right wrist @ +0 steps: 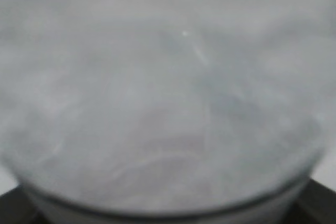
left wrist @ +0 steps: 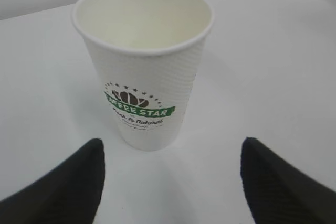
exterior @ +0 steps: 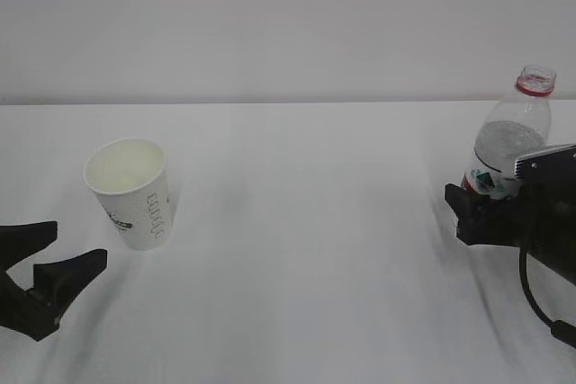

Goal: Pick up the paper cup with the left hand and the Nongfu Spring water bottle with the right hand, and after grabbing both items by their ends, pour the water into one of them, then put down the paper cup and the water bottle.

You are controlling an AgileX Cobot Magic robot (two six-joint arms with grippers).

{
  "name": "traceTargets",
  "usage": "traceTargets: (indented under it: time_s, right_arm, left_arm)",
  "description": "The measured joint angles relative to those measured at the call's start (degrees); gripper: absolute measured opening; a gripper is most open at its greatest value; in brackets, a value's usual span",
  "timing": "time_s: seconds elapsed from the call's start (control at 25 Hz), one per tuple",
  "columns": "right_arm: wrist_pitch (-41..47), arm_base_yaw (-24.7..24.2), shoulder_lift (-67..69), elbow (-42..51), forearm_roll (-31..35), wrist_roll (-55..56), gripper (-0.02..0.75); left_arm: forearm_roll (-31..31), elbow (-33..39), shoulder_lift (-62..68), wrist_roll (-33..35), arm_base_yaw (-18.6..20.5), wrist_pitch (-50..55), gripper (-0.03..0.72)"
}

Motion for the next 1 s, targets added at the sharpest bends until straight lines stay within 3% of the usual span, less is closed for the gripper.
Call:
traceTargets:
  time_s: [0.24, 1.0]
  right_arm:
    - [-0.1, 0.0, 0.0, -0.1, -0.6, 0.0, 0.469]
    - [3.3, 0.0, -11.0, 0.1, -3.2, -0.5, 0.454]
  left_arm:
    - [0.0, 0.0, 0.0, 0.0, 0.0, 0.0, 0.587]
    - [0.0, 0.0, 0.0, 0.0, 0.0, 0.0, 0.587]
